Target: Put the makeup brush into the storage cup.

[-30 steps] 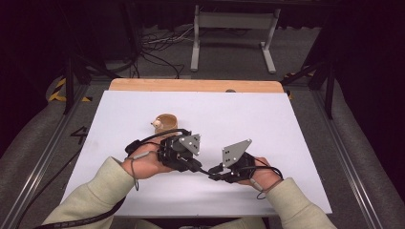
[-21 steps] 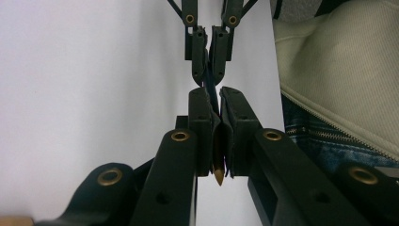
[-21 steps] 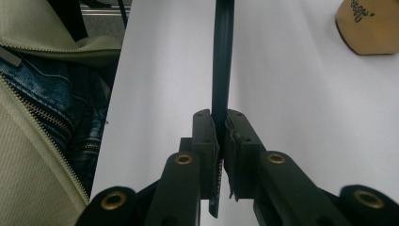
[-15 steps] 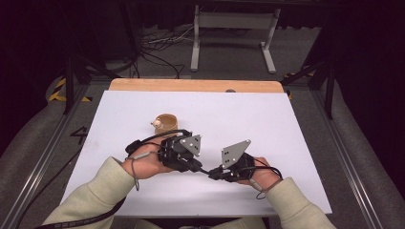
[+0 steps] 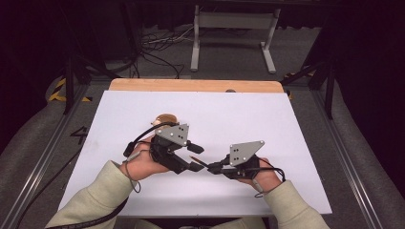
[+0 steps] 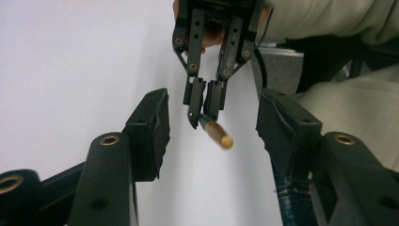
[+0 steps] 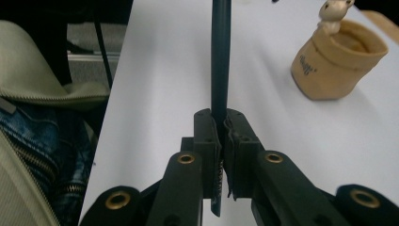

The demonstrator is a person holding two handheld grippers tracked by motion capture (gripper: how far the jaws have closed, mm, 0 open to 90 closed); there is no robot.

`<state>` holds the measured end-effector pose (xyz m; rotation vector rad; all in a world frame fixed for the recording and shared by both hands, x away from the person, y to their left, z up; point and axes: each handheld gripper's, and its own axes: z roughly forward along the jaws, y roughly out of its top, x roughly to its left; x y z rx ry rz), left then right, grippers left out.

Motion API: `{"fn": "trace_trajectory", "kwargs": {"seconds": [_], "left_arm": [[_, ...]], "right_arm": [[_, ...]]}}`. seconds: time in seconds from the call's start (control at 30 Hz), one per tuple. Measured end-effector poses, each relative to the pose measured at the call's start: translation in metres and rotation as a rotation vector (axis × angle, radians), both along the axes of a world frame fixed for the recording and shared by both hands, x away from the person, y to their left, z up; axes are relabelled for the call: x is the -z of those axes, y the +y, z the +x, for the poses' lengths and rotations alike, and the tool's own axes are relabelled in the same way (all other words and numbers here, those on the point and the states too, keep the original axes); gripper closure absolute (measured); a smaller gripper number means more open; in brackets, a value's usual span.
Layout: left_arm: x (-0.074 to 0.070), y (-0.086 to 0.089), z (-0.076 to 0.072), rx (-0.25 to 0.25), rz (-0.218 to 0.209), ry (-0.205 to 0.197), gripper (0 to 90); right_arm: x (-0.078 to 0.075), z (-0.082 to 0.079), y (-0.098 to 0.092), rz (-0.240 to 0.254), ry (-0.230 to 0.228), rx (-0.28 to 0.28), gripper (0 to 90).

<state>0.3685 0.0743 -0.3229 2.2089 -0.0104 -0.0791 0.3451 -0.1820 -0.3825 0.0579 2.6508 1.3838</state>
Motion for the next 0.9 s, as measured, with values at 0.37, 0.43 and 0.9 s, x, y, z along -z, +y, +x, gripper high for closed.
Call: {"fn": "trace_trajectory", "kwargs": {"seconds": [0.37,0.43,0.9], "left_arm": [[0.007,0.010,0.001,-0.033,-0.170,0.000,46.1],[0.010,0.012,0.001,-0.047,-0.206,-0.005,46.3],[0.023,0.018,0.001,-0.080,-0.386,-0.001,47.5]], "right_arm": [[0.002,-0.001,-0.004,0.205,0.000,0.023,84.5],[0.003,-0.002,-0.002,0.238,0.001,0.035,84.5],[0.016,-0.003,0.002,0.356,-0.004,0.083,84.5]]}}
